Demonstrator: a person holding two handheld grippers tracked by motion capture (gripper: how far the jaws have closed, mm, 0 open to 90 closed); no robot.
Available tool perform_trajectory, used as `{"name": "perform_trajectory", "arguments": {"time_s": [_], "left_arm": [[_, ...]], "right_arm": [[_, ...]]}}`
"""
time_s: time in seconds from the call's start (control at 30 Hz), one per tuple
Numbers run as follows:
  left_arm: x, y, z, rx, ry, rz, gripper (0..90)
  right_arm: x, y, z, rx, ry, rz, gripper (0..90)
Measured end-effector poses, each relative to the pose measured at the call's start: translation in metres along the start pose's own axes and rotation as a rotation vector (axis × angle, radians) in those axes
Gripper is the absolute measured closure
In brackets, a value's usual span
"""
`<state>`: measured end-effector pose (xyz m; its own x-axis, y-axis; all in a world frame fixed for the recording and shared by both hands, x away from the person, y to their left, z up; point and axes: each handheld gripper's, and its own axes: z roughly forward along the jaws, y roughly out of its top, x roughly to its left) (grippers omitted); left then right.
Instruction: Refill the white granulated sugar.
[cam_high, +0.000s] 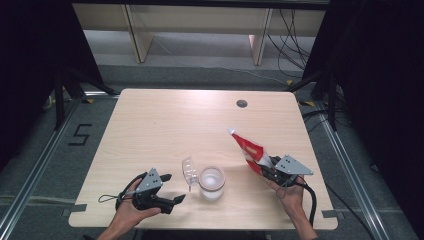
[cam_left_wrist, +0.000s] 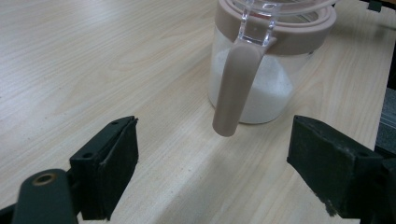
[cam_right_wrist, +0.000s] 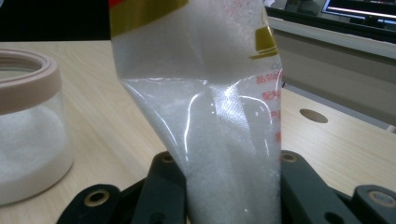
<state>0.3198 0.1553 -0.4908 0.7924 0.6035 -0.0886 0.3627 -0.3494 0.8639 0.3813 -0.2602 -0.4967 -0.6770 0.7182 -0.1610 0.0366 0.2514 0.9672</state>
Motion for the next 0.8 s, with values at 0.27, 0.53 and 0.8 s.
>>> {"name": "perform_trajectory", "arguments": {"time_s": [0.27, 0.53, 0.8], "left_arm": [[-0.001, 0.0, -0.001, 0.007, 0.007, 0.001, 15.8], [0.0, 0.0, -0.002, 0.004, 0.005, 0.0, 15.7], [0.0, 0.0, -0.002, 0.009, 0.011, 0.004, 15.8]], "right_arm": [[-0.006, -0.003, -0.001, 0.03, 0.005, 0.03, 74.5], [-0.009, -0.006, -0.004, 0.012, -0.021, 0.049, 73.3], [-0.013, -0.01, -0.013, 0.039, -0.036, 0.12, 70.9]]}}
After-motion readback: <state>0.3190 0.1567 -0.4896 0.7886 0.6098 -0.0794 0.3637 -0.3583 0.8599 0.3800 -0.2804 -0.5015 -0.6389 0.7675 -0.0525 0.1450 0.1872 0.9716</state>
